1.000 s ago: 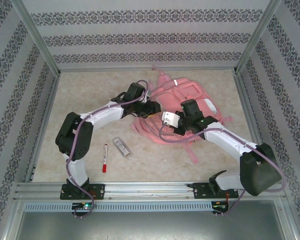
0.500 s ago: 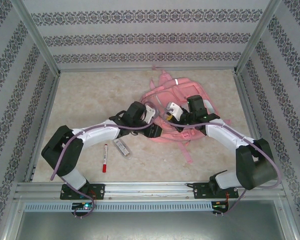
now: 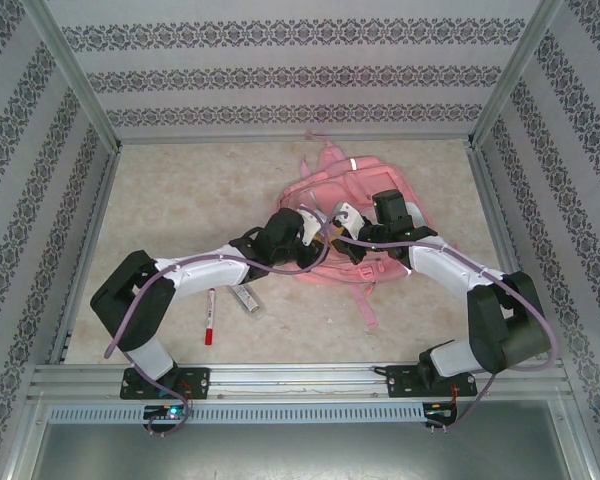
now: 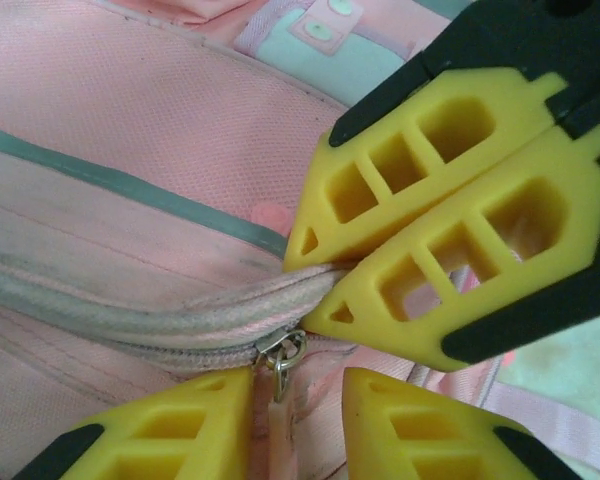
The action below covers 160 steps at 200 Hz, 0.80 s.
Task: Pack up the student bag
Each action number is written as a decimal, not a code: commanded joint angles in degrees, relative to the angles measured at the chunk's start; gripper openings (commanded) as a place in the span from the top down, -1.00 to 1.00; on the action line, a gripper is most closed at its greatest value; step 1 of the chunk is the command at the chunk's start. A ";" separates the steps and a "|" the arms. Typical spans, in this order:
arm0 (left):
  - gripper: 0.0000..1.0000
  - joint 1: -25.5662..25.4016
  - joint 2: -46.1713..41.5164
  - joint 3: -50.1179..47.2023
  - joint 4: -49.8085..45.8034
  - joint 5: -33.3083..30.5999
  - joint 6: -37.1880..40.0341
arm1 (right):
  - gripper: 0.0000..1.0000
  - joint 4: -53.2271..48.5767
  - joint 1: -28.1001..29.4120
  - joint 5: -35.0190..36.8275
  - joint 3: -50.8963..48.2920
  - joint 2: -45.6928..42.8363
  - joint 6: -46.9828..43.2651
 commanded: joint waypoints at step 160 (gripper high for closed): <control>1.00 18.24 -5.21 -6.41 2.39 16.17 8.23 | 1.00 -17.09 3.41 12.76 1.00 -2.60 -23.51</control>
